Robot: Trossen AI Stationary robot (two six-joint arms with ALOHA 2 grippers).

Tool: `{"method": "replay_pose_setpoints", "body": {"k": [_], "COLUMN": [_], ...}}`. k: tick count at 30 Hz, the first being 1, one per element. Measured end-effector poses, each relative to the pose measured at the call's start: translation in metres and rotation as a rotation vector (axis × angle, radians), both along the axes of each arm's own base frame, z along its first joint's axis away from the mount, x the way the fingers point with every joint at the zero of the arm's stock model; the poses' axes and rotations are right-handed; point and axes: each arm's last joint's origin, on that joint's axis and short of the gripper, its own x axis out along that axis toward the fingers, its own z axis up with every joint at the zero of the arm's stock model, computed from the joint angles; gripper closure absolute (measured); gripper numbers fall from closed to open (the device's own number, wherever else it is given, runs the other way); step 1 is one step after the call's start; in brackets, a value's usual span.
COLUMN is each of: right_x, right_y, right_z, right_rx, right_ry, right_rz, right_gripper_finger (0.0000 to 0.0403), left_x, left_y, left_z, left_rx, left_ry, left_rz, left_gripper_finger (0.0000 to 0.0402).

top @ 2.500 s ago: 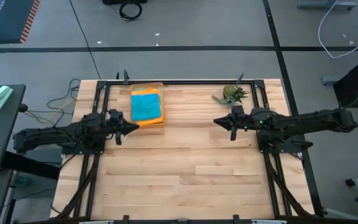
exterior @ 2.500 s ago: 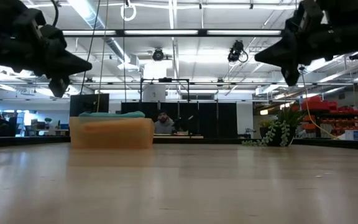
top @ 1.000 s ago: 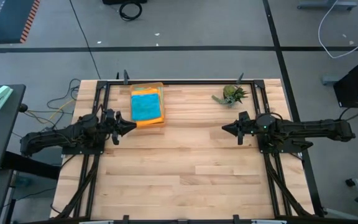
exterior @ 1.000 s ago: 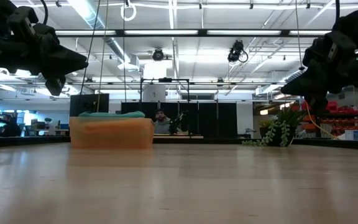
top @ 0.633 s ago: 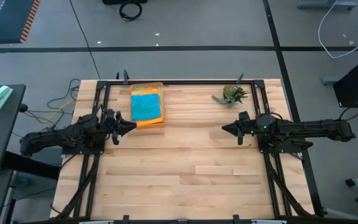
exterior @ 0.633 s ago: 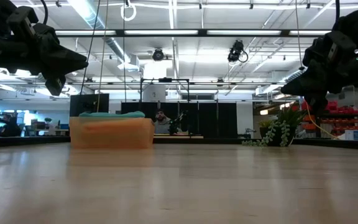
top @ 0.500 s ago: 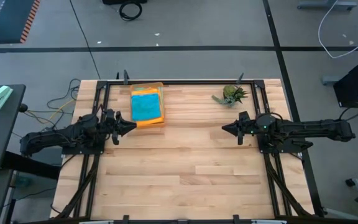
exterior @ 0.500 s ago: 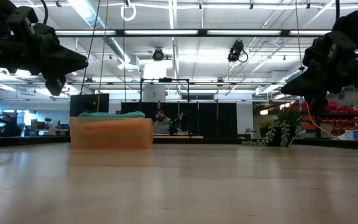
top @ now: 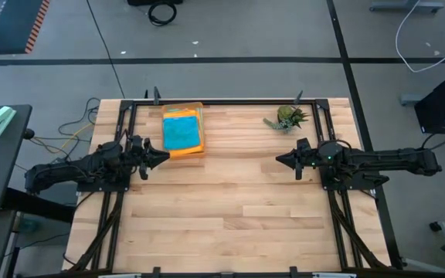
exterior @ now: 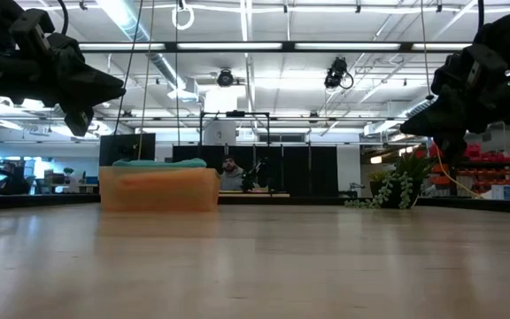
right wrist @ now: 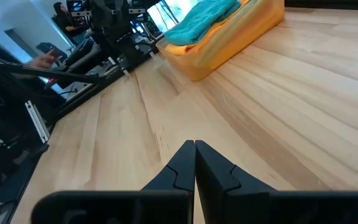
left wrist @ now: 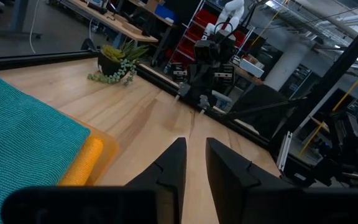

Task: Fold microfiber towels
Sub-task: Return to Home Position

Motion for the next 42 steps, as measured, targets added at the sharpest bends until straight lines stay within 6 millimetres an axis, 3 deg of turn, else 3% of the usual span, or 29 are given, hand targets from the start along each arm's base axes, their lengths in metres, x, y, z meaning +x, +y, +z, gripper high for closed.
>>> {"method": "replay_pose_setpoints", "body": {"k": [42], "right_x": [0.0000], "right_y": [0.0000], "right_z": [0.0001], "right_rx": [0.000], "right_ry": [0.000], "right_rz": [0.000], "right_gripper_finger": [0.0385], "left_x": [0.0000], "left_y": [0.0000], "left_z": [-0.0001], "left_rx": [0.000], "left_ry": [0.000], "left_rz": [0.000], "left_gripper_finger": [0.0329]}}
